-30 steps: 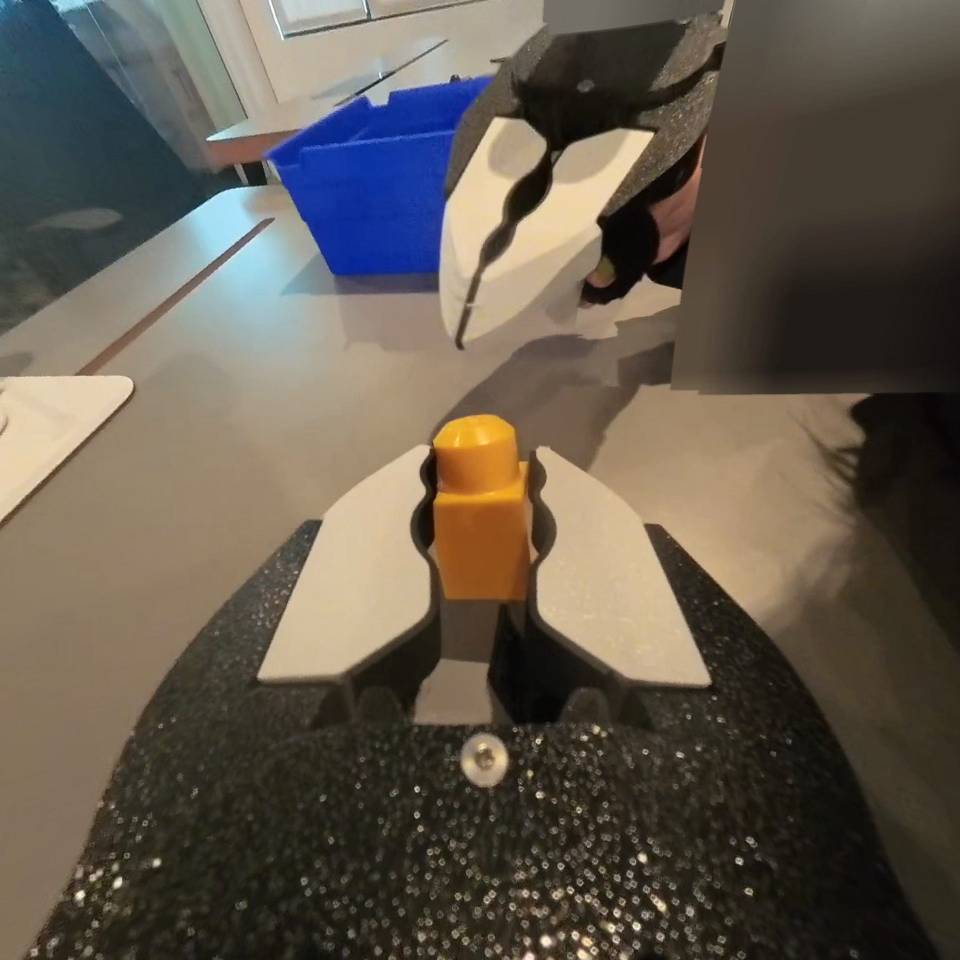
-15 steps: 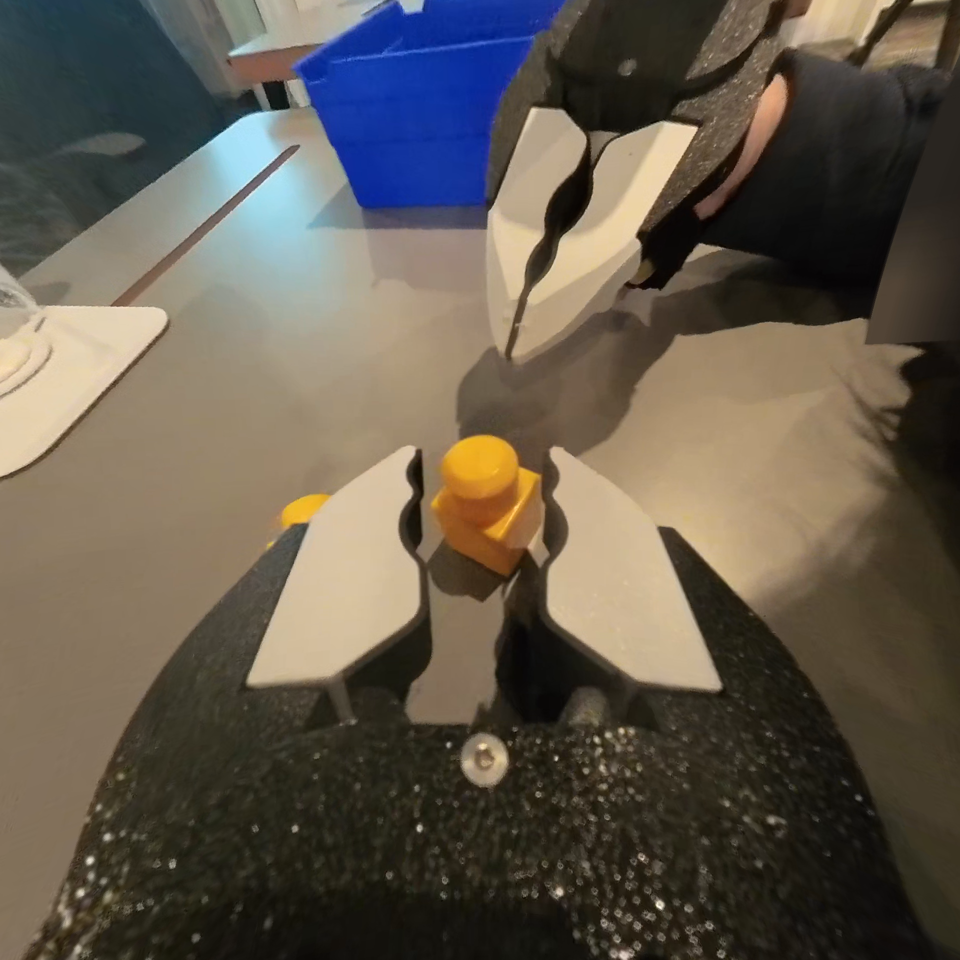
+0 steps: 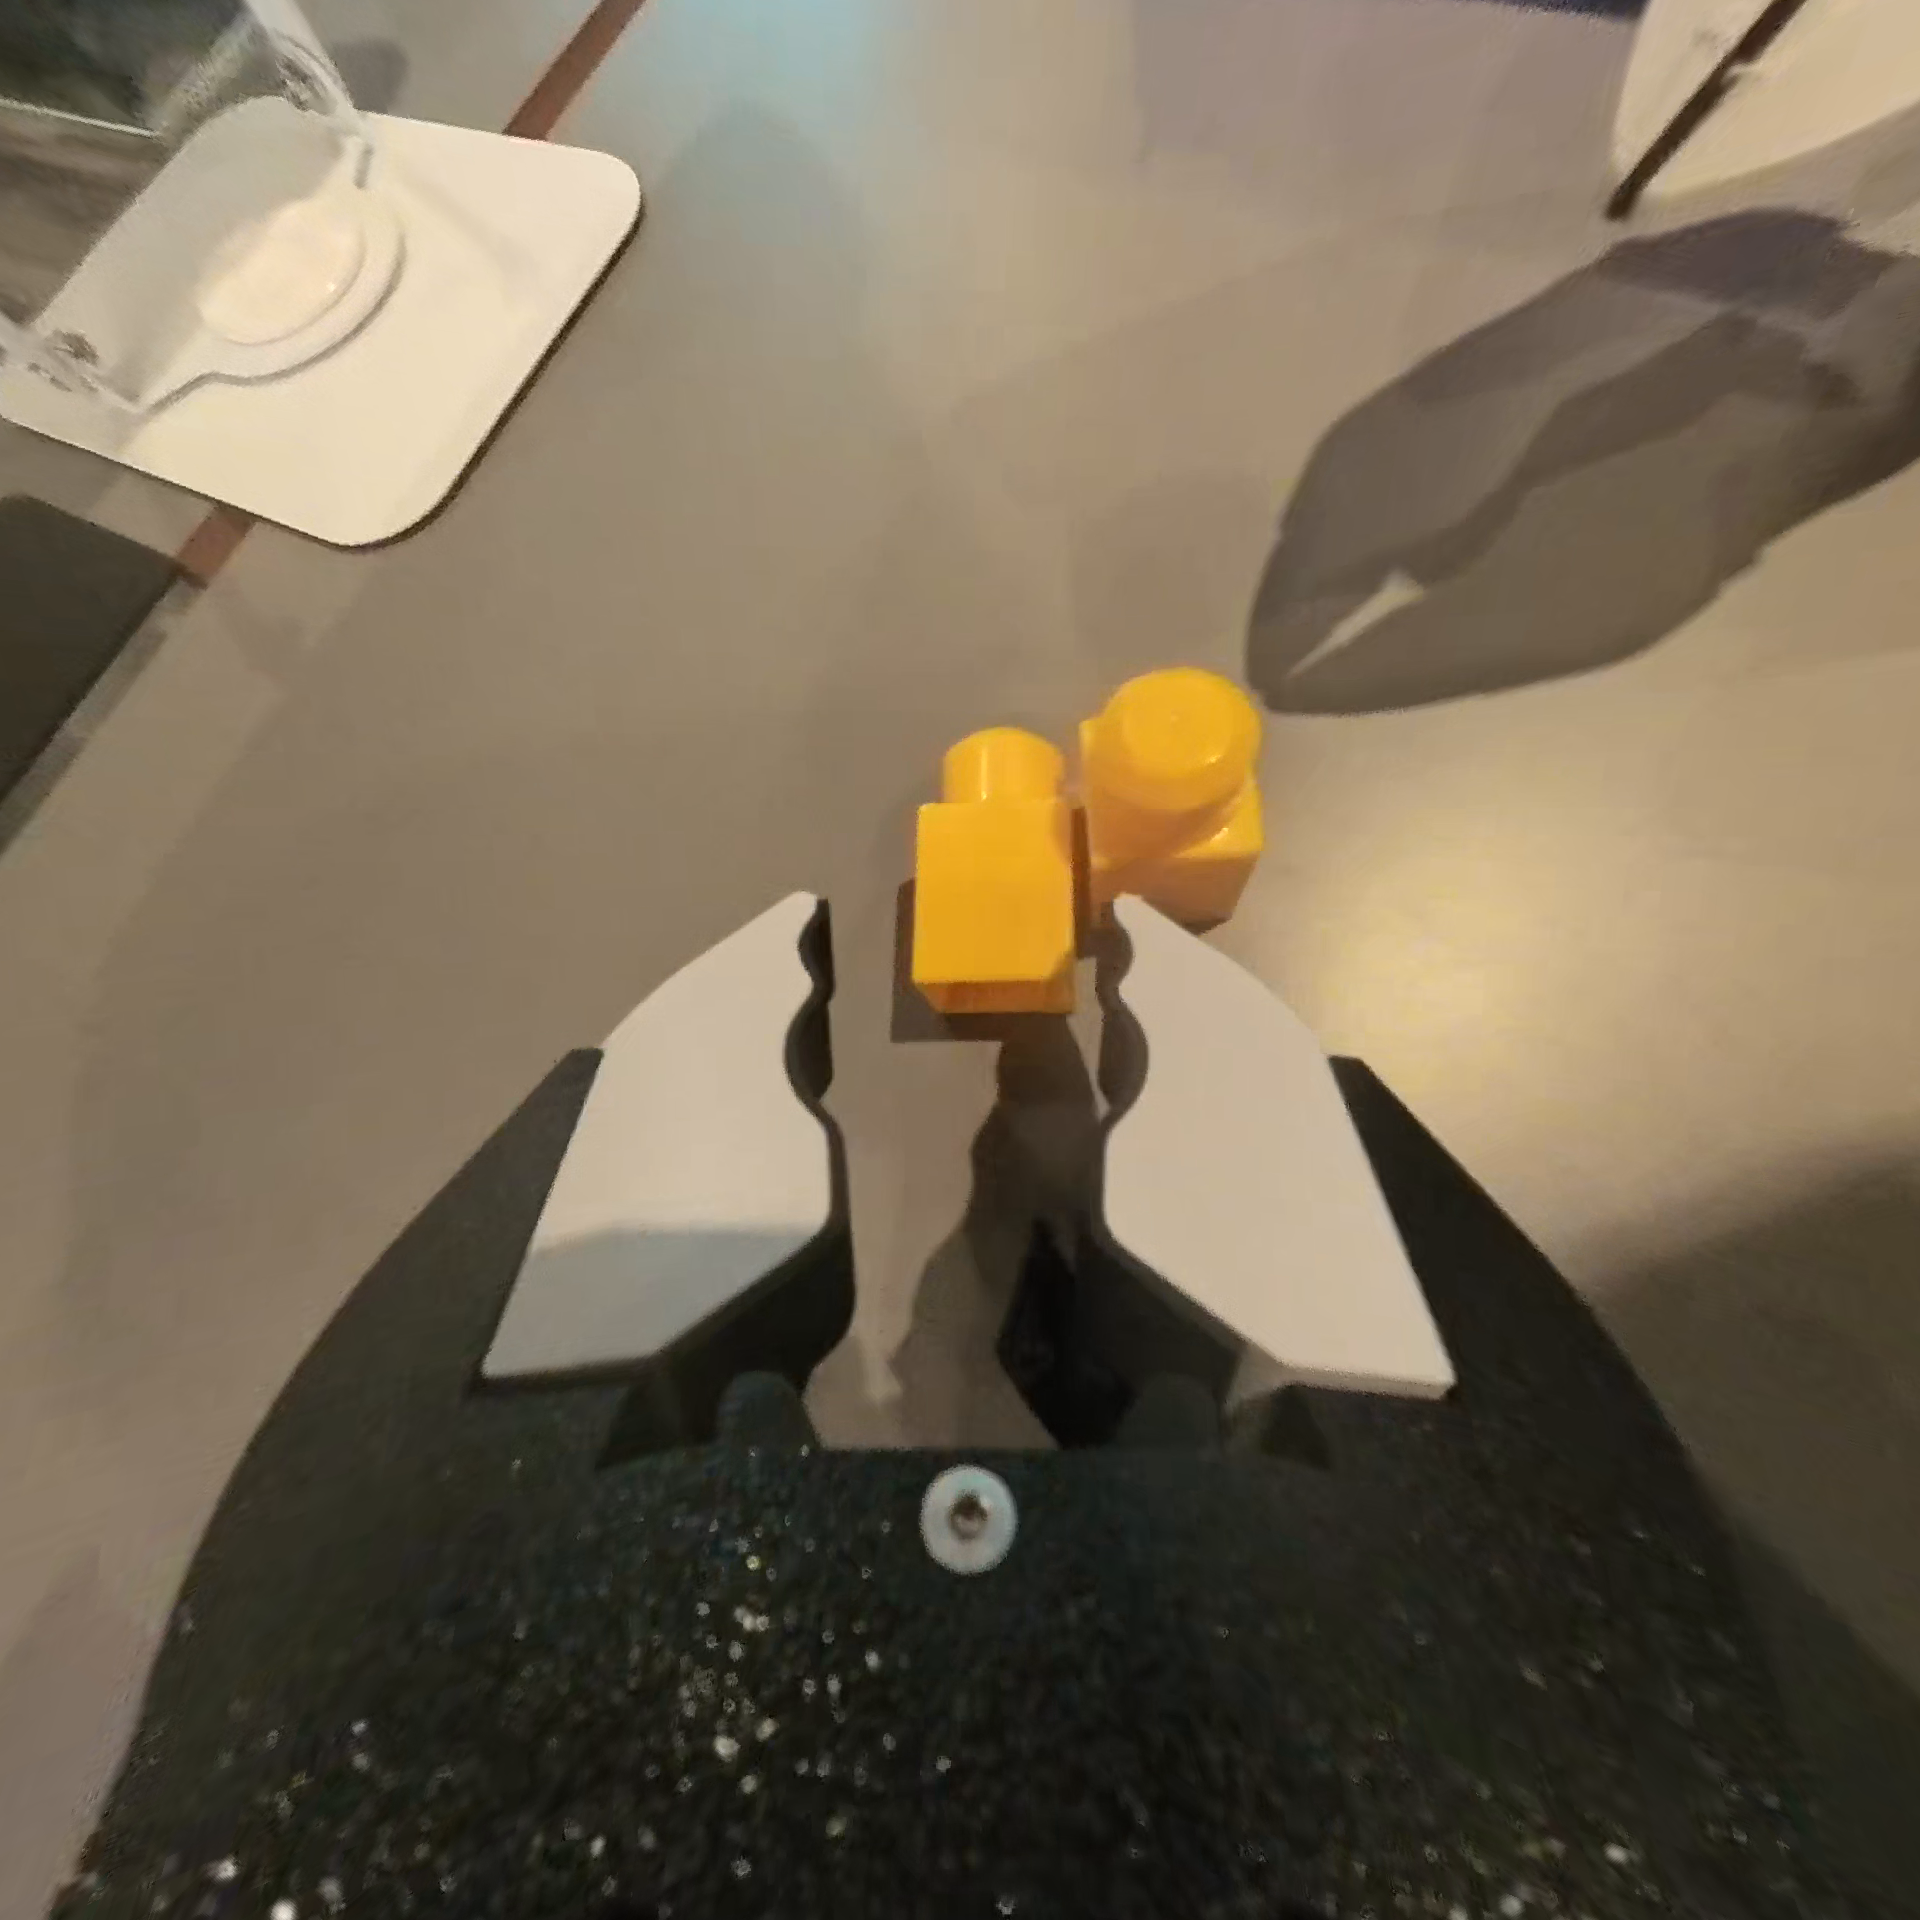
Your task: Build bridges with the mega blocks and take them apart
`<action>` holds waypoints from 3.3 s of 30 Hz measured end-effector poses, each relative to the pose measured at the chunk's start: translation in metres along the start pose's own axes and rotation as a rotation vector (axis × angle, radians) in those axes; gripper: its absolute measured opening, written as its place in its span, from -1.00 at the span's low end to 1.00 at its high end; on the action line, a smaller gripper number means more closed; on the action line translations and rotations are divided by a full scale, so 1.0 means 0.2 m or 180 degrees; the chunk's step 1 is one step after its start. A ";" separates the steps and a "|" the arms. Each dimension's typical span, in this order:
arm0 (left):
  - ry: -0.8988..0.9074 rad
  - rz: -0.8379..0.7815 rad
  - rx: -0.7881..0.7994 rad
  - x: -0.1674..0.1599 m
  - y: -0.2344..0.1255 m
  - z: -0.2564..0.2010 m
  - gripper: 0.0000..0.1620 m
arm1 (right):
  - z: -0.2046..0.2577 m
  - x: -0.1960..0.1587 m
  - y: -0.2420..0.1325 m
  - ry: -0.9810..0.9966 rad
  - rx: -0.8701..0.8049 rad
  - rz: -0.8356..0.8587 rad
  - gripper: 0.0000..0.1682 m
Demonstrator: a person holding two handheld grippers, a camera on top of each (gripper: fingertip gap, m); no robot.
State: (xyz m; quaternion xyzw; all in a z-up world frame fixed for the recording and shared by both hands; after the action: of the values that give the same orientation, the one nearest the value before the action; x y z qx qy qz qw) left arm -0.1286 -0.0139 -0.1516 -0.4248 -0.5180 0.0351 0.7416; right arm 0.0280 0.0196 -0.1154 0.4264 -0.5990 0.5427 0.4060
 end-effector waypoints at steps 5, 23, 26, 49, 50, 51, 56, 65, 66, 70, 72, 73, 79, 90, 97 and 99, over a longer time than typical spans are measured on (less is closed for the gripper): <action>0.0209 0.0366 -0.0068 -0.08 0.06 0.03 -0.40 | 0.00 0.00 0.00 0.0022 -0.0001 -0.0012 -1.00; 0.0242 -0.1099 -0.0167 0.27 -0.08 -0.02 -0.57 | -0.03 0.10 -0.02 0.0173 -0.0179 -0.0526 -0.83; 0.0213 -0.1673 -0.0696 0.41 -0.14 -0.16 -0.57 | -0.03 0.19 -0.05 0.0343 -0.0126 -0.1057 -0.63; 0.0170 -0.1018 -0.0284 0.24 -0.05 -0.19 -0.32 | -0.05 0.12 -0.04 -0.0097 0.0028 -0.0773 -0.65; 0.0168 -0.0857 -0.0213 0.19 -0.04 -0.18 -0.29 | -0.06 0.10 -0.01 -0.0162 0.0092 -0.0606 -0.65; 0.0173 -0.0714 -0.0156 0.16 -0.02 -0.17 -0.29 | -0.06 0.07 0.02 -0.0213 0.0172 -0.0443 -0.65; 0.0312 -0.0283 -0.0070 0.07 0.08 -0.16 -0.33 | -0.09 0.00 0.15 -0.0623 0.0388 0.0115 -0.65; 0.0418 -0.0125 -0.0188 0.04 0.16 -0.16 -0.57 | -0.12 -0.06 0.25 -0.0921 0.0686 0.0355 -0.65; 0.0440 -0.0126 -0.0224 0.04 0.16 -0.16 -0.57 | -0.11 -0.07 0.25 -0.0922 0.0759 0.0360 -0.65; 0.0623 -0.0190 -0.0443 0.04 0.15 -0.17 -0.57 | -0.09 -0.09 0.27 -0.0999 0.0928 0.0449 -0.65; 0.0720 -0.0249 -0.0591 0.04 0.15 -0.18 -0.57 | -0.08 -0.09 0.27 -0.1027 0.0957 0.0431 -0.65; 0.0771 -0.0281 -0.0680 0.03 0.15 -0.19 -0.57 | -0.07 -0.08 0.27 -0.1022 0.0967 0.0423 -0.65; 0.0977 -0.0352 -0.0908 0.03 0.14 -0.20 -0.57 | -0.01 -0.08 0.28 -0.1165 0.0928 0.0523 -0.65; 0.1033 -0.0445 -0.1016 0.03 0.14 -0.20 -0.58 | 0.01 -0.08 0.29 -0.1152 0.0805 0.0604 -0.65; 0.1031 -0.0467 -0.1066 0.03 0.14 -0.20 -0.58 | 0.02 -0.09 0.31 -0.1130 0.0809 0.0612 -0.65; 0.1034 -0.0473 -0.1069 0.03 0.14 -0.20 -0.57 | 0.03 -0.09 0.31 -0.1127 0.0799 0.0613 -0.65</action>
State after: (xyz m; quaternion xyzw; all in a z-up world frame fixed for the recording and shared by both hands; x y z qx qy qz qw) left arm -0.0829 -0.0170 -0.1701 -0.5029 -0.4204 -0.1750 0.7347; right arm -0.0251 0.0187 -0.1516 0.5029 -0.6266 0.5659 0.1847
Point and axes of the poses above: each gripper's, where its closed fingertips meet, y out along the fingers, x out of its top, z = x × y across the jaws, the point moved 3 cm from there along -y, back along the fingers, and after that the axes turned 4 degrees about -x, right-handed, at the moved point
